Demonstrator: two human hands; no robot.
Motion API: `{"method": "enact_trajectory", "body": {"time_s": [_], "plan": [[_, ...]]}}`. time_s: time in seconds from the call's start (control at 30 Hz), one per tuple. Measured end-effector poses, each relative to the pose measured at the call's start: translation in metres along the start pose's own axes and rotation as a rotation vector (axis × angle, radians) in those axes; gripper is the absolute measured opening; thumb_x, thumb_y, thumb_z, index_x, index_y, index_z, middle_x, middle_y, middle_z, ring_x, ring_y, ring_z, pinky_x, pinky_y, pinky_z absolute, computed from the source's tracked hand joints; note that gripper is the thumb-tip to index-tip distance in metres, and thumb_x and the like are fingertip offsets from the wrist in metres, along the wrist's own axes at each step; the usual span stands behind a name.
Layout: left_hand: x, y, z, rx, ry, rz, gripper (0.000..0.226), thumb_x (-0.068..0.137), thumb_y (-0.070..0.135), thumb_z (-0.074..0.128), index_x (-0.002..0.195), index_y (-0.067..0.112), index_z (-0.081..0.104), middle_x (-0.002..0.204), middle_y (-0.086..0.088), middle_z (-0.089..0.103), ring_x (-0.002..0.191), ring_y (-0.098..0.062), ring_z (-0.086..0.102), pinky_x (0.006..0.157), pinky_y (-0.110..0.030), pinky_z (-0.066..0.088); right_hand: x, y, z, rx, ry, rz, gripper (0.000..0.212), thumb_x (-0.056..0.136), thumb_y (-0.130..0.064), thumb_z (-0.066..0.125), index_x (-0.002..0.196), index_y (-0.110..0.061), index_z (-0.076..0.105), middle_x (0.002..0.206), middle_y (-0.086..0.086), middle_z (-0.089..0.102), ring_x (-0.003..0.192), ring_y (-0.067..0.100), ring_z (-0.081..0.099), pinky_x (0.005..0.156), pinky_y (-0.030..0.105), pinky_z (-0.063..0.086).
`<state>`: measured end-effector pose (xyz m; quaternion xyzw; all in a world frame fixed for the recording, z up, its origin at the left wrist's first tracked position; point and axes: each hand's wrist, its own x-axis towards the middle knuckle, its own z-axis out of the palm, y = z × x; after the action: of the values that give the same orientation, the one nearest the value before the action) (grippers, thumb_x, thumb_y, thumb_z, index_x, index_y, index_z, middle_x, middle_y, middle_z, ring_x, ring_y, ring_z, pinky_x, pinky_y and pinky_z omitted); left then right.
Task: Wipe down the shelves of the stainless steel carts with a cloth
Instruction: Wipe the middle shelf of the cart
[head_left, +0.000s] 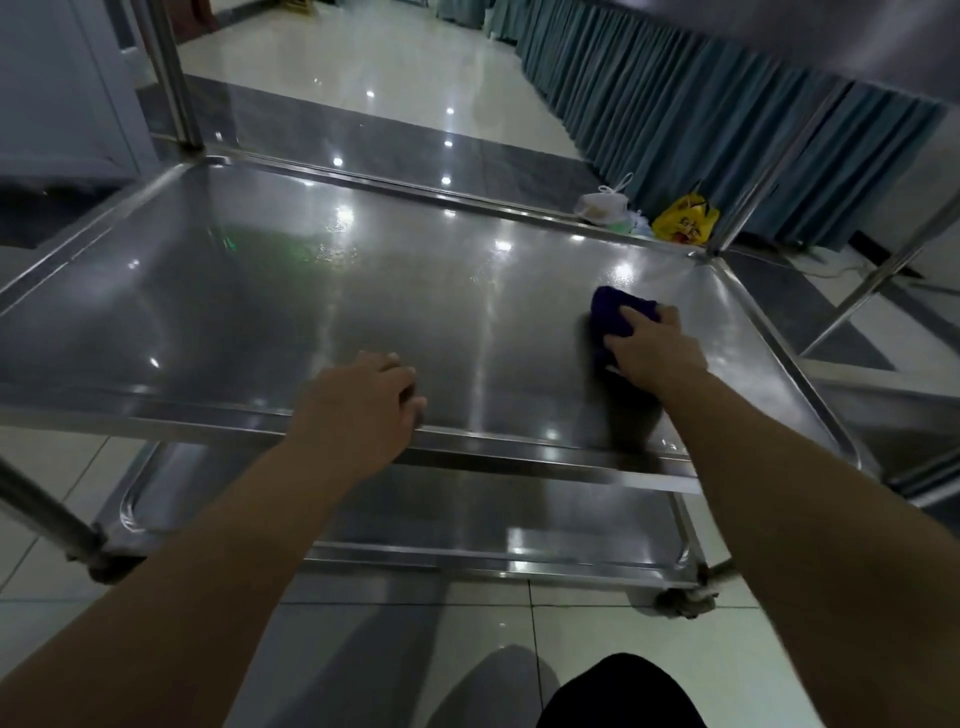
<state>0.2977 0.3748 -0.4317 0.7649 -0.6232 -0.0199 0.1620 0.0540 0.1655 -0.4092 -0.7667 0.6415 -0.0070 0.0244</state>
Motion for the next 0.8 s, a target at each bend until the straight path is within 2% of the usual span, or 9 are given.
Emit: {"method": "enact_trajectory", "body": {"time_s": [0.1, 0.2, 0.27, 0.33, 0.47, 0.57, 0.7, 0.73, 0.8], "plan": [[0.004, 0.007, -0.001, 0.042, -0.010, -0.031, 0.034, 0.092, 0.041, 0.045, 0.114, 0.021, 0.061, 0.117, -0.003, 0.058, 0.104, -0.025, 0.054, 0.084, -0.035, 0.041, -0.001, -0.030, 0.006, -0.143, -0.012, -0.225, 0.046, 0.092, -0.049, 0.043, 0.137, -0.038, 0.039, 0.152, 0.001, 0.021, 0.134, 0.041, 0.020, 0.101, 0.055, 0.033], [0.000, 0.011, 0.000, 0.056, -0.009, -0.024, 0.035, 0.092, 0.037, 0.041, 0.125, 0.029, 0.053, 0.113, -0.007, 0.058, 0.102, -0.029, 0.053, 0.087, -0.039, 0.039, -0.019, -0.063, 0.024, 0.092, 0.029, -0.477, 0.054, 0.089, -0.060, 0.037, 0.140, -0.043, 0.032, 0.153, -0.004, 0.018, 0.129, 0.033, 0.034, 0.103, 0.045, 0.032], [-0.002, 0.011, 0.000, 0.044, -0.016, -0.030, 0.036, 0.093, 0.037, 0.041, 0.127, 0.031, 0.052, 0.117, -0.007, 0.056, 0.105, -0.028, 0.052, 0.093, -0.042, 0.037, -0.022, -0.063, 0.028, 0.147, 0.016, -0.654, 0.052, 0.090, -0.056, 0.043, 0.139, -0.042, 0.035, 0.150, -0.006, 0.022, 0.128, 0.028, 0.036, 0.103, 0.038, 0.030], [-0.001, 0.011, 0.000, 0.037, -0.017, -0.070, 0.036, 0.093, 0.037, 0.043, 0.127, 0.033, 0.054, 0.123, -0.004, 0.054, 0.110, -0.028, 0.051, 0.098, -0.045, 0.034, 0.001, -0.044, 0.017, 0.148, -0.002, -0.538, 0.049, 0.092, -0.047, 0.049, 0.139, -0.037, 0.040, 0.151, -0.004, 0.023, 0.131, 0.028, 0.034, 0.107, 0.039, 0.030], [0.003, 0.019, 0.006, 0.087, -0.018, -0.108, 0.034, 0.092, 0.041, 0.043, 0.123, 0.036, 0.055, 0.120, -0.001, 0.053, 0.110, -0.026, 0.049, 0.098, -0.049, 0.034, 0.031, -0.022, 0.002, -0.198, -0.035, -0.171, 0.044, 0.097, -0.038, 0.040, 0.140, -0.030, 0.037, 0.152, 0.006, 0.019, 0.133, 0.037, 0.024, 0.103, 0.051, 0.032], [0.006, 0.022, 0.006, 0.094, -0.020, -0.125, 0.030, 0.090, 0.046, 0.043, 0.113, 0.034, 0.057, 0.108, -0.003, 0.054, 0.106, -0.027, 0.050, 0.095, -0.055, 0.037, 0.006, -0.049, 0.010, -0.029, -0.012, -0.262, 0.050, 0.096, -0.046, 0.037, 0.144, -0.033, 0.031, 0.154, 0.003, 0.016, 0.131, 0.036, 0.029, 0.105, 0.048, 0.030], [0.006, 0.019, 0.005, 0.113, -0.040, -0.103, 0.032, 0.089, 0.052, 0.039, 0.111, 0.035, 0.054, 0.109, -0.004, 0.053, 0.104, -0.027, 0.051, 0.092, -0.054, 0.039, -0.031, -0.023, 0.019, 0.211, -0.013, -0.651, 0.048, 0.092, -0.046, 0.048, 0.139, -0.040, 0.038, 0.149, -0.009, 0.024, 0.128, 0.021, 0.034, 0.103, 0.031, 0.027], [0.005, 0.018, 0.006, 0.114, -0.041, -0.101, 0.032, 0.090, 0.052, 0.039, 0.112, 0.035, 0.053, 0.111, -0.004, 0.053, 0.105, -0.027, 0.051, 0.093, -0.054, 0.038, -0.028, -0.005, 0.016, 0.264, -0.031, -0.623, 0.048, 0.092, -0.042, 0.053, 0.138, -0.038, 0.041, 0.147, -0.009, 0.027, 0.129, 0.019, 0.035, 0.103, 0.028, 0.026], [0.005, 0.020, 0.006, 0.119, -0.038, -0.095, 0.033, 0.090, 0.051, 0.040, 0.113, 0.034, 0.054, 0.112, -0.005, 0.053, 0.105, -0.029, 0.050, 0.094, -0.054, 0.038, -0.014, 0.031, 0.009, 0.284, -0.020, -0.347, 0.048, 0.092, -0.041, 0.053, 0.138, -0.034, 0.042, 0.147, -0.007, 0.026, 0.128, 0.024, 0.038, 0.105, 0.034, 0.030]]}}
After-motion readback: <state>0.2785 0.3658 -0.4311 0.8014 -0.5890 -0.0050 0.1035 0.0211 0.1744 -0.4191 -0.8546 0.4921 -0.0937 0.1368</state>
